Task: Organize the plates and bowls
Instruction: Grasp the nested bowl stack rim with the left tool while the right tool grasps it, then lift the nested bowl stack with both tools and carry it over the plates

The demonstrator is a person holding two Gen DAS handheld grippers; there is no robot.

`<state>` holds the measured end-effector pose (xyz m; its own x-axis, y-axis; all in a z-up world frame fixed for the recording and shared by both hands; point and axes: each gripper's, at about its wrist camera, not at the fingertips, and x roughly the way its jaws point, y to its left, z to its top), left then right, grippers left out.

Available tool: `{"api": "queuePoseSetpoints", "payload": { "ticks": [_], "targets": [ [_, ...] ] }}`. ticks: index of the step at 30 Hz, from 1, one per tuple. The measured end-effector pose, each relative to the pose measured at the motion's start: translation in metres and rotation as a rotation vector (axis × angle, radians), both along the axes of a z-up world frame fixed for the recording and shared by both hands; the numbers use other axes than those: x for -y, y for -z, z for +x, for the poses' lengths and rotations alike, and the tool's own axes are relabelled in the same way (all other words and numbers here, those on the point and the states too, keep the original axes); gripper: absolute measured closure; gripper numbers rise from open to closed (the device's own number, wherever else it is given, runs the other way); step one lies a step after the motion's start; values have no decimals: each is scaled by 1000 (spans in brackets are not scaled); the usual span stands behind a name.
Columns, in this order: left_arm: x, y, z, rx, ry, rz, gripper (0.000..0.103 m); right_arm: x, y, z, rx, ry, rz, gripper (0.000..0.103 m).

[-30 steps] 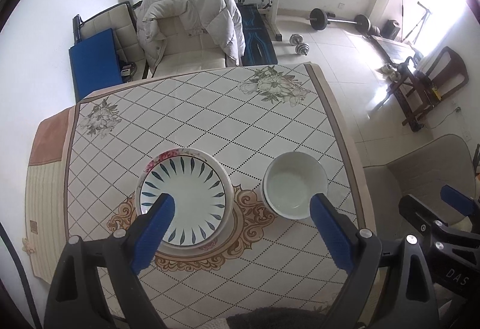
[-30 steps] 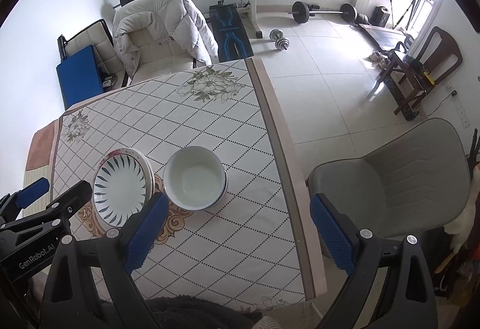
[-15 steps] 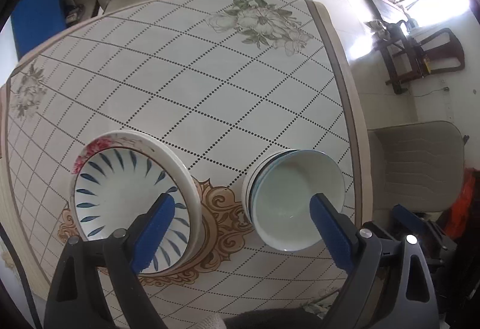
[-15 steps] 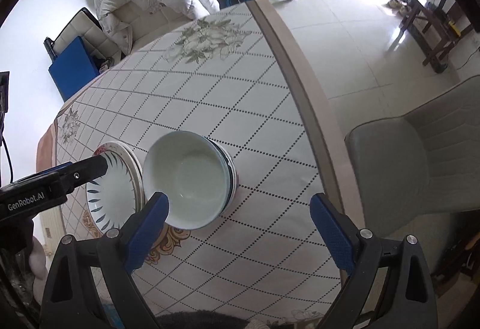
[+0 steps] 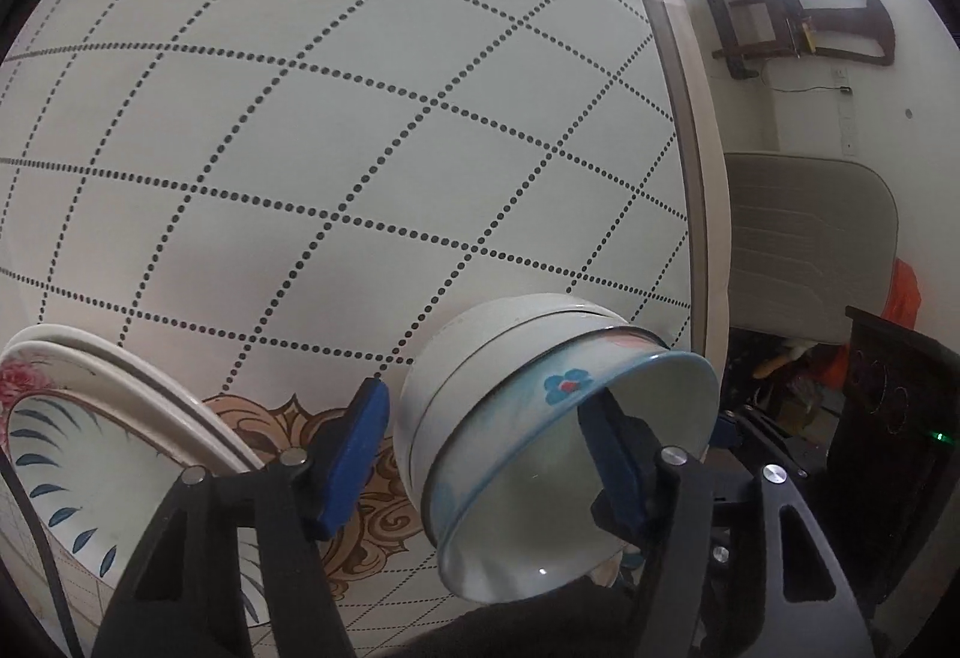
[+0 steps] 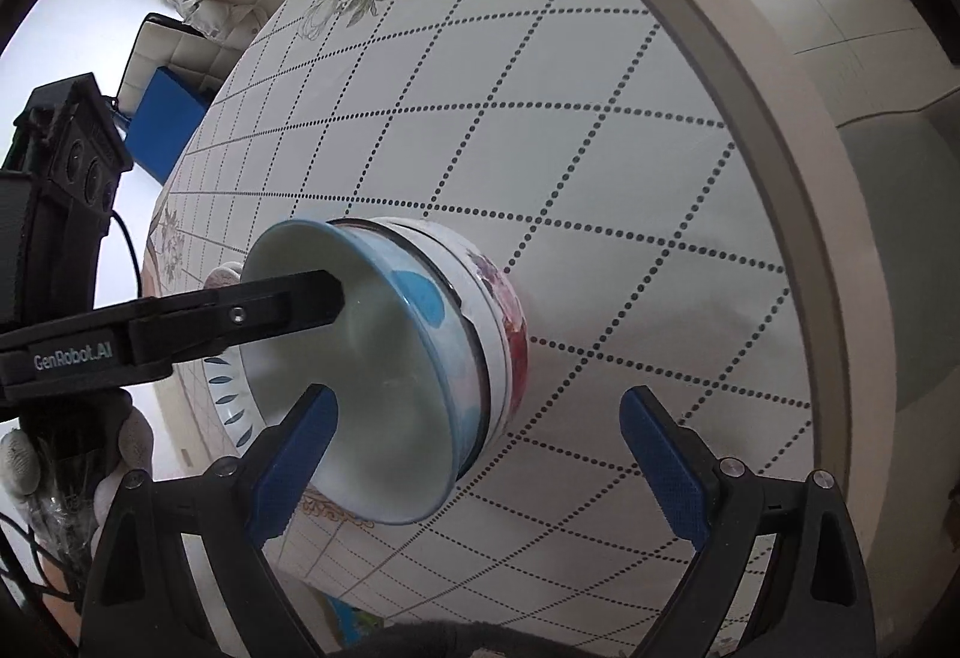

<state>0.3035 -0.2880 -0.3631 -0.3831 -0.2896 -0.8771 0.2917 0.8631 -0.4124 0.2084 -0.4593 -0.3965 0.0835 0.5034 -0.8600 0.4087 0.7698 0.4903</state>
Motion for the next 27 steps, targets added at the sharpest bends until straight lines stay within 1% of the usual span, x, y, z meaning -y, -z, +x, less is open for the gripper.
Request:
{"api": "queuePoseSetpoints", "payload": {
  "ticks": [3, 4, 5, 6, 7, 14, 16, 17, 20, 22, 24, 25, 27],
  "targets": [
    [-2, 12, 3, -29, -20, -15, 43, -4, 16, 5, -8, 3, 55, 6],
    [-4, 15, 3, -36, -24, -12, 47, -5, 22, 7, -9, 9, 87, 6],
    [-5, 17, 5, -42, -25, -12, 49, -6, 28, 8, -14, 18, 116, 6],
    [-7, 19, 6, -53, -28, -17, 49, -7, 34, 9, -21, 26, 137, 6],
    [-9, 21, 6, -65, -34, -27, 47, -8, 40, 11, -22, 33, 156, 6],
    [-28, 27, 14, -125, -82, -96, 47, -16, 70, 20, -39, 54, 264, 8],
    [-35, 32, 16, -152, -108, -119, 47, -19, 77, 25, -43, 61, 294, 16],
    [-39, 34, 17, -164, -127, -132, 47, -21, 80, 26, -39, 63, 308, 23],
    [-49, 36, 18, -184, -166, -156, 47, -23, 81, 29, -39, 62, 305, 24],
    [-53, 37, 16, -190, -181, -155, 47, -23, 81, 29, -27, 62, 311, 26],
    [-59, 37, 12, -188, -201, -161, 47, -19, 82, 29, -21, 70, 319, 35],
    [-63, 36, 12, -189, -212, -162, 48, -16, 84, 27, -20, 81, 329, 38],
    [-68, 35, 11, -187, -224, -165, 48, -9, 87, 20, -14, 88, 344, 48]
  ]
}}
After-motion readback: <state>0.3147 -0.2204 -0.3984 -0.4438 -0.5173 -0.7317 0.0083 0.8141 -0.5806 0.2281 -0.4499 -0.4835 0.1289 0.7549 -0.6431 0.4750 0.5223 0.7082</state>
